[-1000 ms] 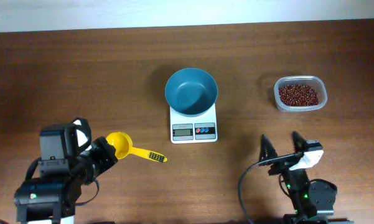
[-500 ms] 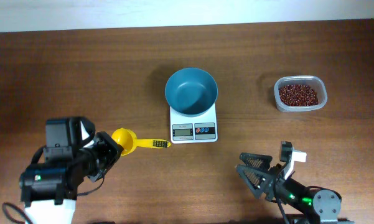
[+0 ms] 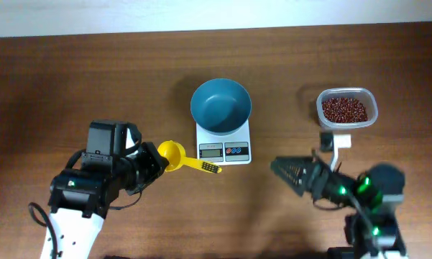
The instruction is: Scoop item into bowl and weigh 50g on scale
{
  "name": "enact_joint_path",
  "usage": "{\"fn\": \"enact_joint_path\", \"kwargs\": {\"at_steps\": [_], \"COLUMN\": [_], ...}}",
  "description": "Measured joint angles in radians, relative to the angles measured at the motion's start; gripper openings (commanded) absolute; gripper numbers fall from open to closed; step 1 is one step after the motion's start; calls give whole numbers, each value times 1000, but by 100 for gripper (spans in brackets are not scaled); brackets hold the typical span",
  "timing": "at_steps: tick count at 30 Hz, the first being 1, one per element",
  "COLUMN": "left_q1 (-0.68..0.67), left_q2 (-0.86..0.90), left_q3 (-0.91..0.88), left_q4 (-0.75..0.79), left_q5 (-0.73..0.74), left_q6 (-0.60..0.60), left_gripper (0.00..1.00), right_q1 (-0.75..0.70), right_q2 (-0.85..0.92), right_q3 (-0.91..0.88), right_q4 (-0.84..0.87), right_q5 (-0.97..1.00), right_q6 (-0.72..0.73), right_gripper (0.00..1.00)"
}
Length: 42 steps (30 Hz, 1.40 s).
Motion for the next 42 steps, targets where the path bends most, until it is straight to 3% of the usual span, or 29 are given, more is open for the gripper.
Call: {"fn": "enact_joint_path", "kwargs": {"at_steps": [1, 8, 11, 16, 21, 24, 30, 35, 42], "left_q1": [0, 0, 0, 0, 0, 0, 0, 0, 0], "left_q2": [0, 0, 1, 1, 1, 1, 1, 1, 1], "left_q3": [0, 0, 0, 0, 0, 0, 0, 0, 0], "left_q4": [1, 9, 11, 11, 12, 12, 12, 12, 12], "left_q5": [0, -6, -19, -26, -12, 14, 40, 51, 42], "left_q6": [0, -24, -47, -92, -151, -177, -232, -258, -258], "left_gripper": [0, 0, 0, 0, 0, 0, 0, 0, 0], "right_q1": [0, 33, 92, 201, 328, 393, 470, 502, 557], "right_q2": [48, 280, 326, 301, 298, 317, 360, 449, 528], "right_q3": [55, 457, 615, 716, 698, 692, 690, 690, 690], "right_q4": [-37, -870, -1033, -1177, -1130, -1052, -904, -822, -702], "right_q5": [2, 320, 403, 425, 426, 425, 425, 425, 426], "right_q6": [-33, -475, -608, -661, -660, -623, -584, -513, -489], "right_gripper": [98, 97, 97, 97, 95, 85, 79, 64, 52]}}
